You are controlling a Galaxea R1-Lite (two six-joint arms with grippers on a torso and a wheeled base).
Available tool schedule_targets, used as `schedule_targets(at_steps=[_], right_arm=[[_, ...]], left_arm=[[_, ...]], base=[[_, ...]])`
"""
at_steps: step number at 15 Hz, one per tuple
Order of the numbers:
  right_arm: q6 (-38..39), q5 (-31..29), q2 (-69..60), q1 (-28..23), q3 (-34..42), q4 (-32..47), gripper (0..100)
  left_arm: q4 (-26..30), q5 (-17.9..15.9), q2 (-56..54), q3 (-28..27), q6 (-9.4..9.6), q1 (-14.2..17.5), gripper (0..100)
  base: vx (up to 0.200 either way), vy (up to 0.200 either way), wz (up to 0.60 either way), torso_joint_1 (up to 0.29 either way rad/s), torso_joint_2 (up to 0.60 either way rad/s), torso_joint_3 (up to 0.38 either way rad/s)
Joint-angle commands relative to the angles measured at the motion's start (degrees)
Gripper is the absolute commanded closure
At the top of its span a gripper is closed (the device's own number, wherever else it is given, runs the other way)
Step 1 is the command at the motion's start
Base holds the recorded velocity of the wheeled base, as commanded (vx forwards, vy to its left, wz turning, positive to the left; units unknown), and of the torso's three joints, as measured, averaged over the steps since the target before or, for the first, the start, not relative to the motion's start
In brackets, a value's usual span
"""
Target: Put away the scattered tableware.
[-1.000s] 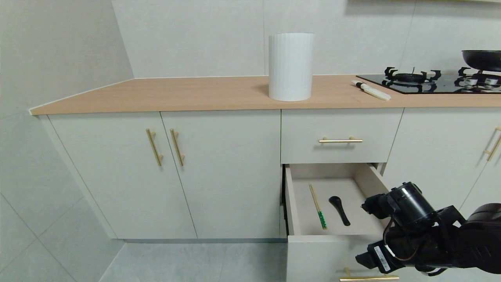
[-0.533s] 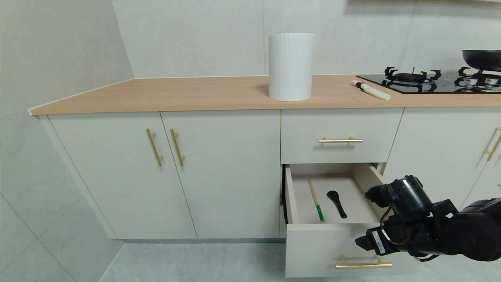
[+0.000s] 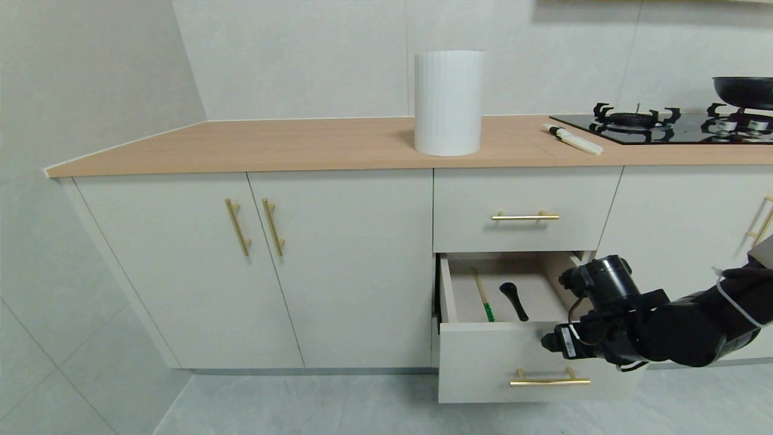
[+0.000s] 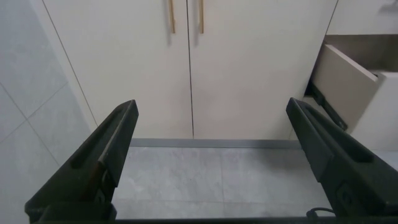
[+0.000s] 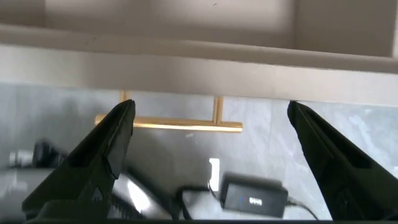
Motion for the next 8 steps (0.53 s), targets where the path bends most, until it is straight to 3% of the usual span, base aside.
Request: schedule_targets(at_steps=[1,8], right_arm=[[-0.47,-0.38,3.81,-0.69,-3.16,-1.51,0],[-0.21,-1.79,16.46,-2.71,-17.58,-5.55,0]], left_arm=[[-0.01,0.02,-0.02,0.00,-0.01,0.04,0],[-0.01,0.02,-0.02,0.00,-0.01,0.04,0]], base=[[0.000,0.000,0.00,0.000,0.00,0.000],[0.000,0.000,0.00,0.000,0.00,0.000]])
